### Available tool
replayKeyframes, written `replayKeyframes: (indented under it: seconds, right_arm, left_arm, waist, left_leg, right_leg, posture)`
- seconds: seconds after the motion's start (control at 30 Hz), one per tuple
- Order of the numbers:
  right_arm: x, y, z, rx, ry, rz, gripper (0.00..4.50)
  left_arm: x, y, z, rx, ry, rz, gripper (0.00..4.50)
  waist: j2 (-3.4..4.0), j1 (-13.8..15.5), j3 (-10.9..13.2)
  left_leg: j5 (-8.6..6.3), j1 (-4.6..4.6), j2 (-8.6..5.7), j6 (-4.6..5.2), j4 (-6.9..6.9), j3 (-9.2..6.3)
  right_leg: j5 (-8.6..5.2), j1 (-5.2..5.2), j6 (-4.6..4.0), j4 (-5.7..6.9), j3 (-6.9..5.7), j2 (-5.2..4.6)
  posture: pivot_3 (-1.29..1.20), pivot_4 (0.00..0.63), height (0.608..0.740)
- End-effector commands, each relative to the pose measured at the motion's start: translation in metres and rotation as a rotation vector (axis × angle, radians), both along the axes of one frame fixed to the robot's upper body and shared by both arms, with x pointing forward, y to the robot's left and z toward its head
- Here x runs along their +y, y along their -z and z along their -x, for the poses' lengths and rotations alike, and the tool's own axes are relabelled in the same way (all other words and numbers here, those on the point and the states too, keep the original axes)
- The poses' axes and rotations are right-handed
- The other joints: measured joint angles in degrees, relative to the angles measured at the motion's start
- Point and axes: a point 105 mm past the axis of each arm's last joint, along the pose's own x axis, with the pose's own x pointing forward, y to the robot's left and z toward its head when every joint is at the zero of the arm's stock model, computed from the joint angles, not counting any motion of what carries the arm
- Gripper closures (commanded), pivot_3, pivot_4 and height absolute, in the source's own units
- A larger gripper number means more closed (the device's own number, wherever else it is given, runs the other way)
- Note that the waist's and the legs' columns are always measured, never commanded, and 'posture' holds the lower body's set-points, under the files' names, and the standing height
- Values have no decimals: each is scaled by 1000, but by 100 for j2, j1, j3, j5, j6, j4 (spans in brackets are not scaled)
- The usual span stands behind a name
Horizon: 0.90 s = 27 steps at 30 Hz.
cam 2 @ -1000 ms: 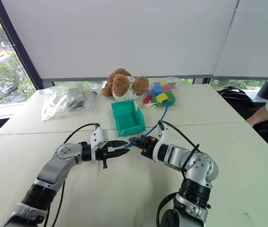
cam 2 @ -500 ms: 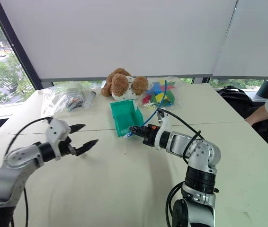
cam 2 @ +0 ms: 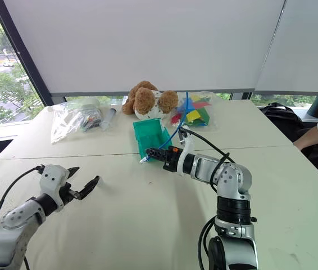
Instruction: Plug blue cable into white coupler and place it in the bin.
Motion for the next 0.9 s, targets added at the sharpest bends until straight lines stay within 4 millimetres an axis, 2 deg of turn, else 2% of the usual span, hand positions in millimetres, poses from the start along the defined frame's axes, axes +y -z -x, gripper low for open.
replayKeyframes:
  seconds: [0.03, 0.3, 0.33, 0.4, 0.6, 0.67, 0.73, 0.8, 0.9]
  right_arm:
    - [1, -13, 6, -64, -4, -28, 4500]
    - [-5, -13, 9, -69, 23, -24, 4500]
    - [-5, -13, 9, -69, 26, -23, 4500]
    - [-6, -13, 10, -70, 30, -20, 4500]
    - [-5, -12, 11, -69, 33, -15, 4500]
    - [-5, -11, 12, -73, 28, -4, 4500]
    - [-5, -12, 15, -96, 5, 37, 4500]
    - [-5, -12, 20, -155, -46, 131, 4500]
    - [-3, -14, 28, -251, -139, 246, 4500]
  left_arm:
    - [-2, 7, -7, -13, 45, 47, 48]
    - [-6, 31, -20, 47, 121, 117, 48]
    - [-7, 34, -22, 52, 125, 118, 283]
    - [-9, 37, -24, 56, 132, 122, 895]
    - [-17, 38, -30, 45, 166, 108, 4096]
    - [-24, 36, -32, 39, 204, 104, 4155]
    - [-41, 28, -35, 30, 292, 86, 4155]
    - [-64, 17, -33, 27, 424, 65, 4155]
    - [-94, 13, -24, 51, 637, 13, 4155]
  waist:
    - [0, -2, 0]
    - [0, -15, 0]
    - [0, -13, 0]
    - [0, -9, 0]
    - [1, 10, -1]
    - [1, 20, -1]
    - [1, 21, -1]
    - [1, 31, 0]
    - [0, 7, 1]
  left_leg:
    - [0, 0, 0, 0, 0, 0]
    - [0, -1, -1, 0, 0, 1]
    - [0, -1, 0, 0, -1, 1]
    - [0, -1, 0, 0, -1, 0]
    - [0, 0, 0, 0, 0, 0]
    - [0, 0, 0, 0, 0, 0]
    - [0, -1, -2, 0, 1, 0]
    - [0, -4, -4, 0, 1, 0]
    - [0, -11, -9, 0, 3, 1]
  right_leg:
    - [0, 0, 0, 0, -1, 0]
    - [0, 0, 1, 0, -2, 2]
    - [0, -1, 1, -1, -2, 3]
    - [0, -1, 1, 0, -2, 2]
    - [1, 0, 1, 2, -2, 0]
    - [1, 0, 1, 2, -2, 0]
    - [1, 0, 1, 2, -3, 0]
    - [1, 0, 1, 0, -3, -3]
    - [1, 0, 2, -12, -3, -5]
  posture:
    - [0, 150, 740]
    - [0, 150, 740]
    - [0, 150, 740]
    - [0, 150, 740]
    - [0, 150, 740]
    - [0, 150, 740]
    - [0, 150, 740]
    - [0, 150, 740]
    - [0, 150, 740]
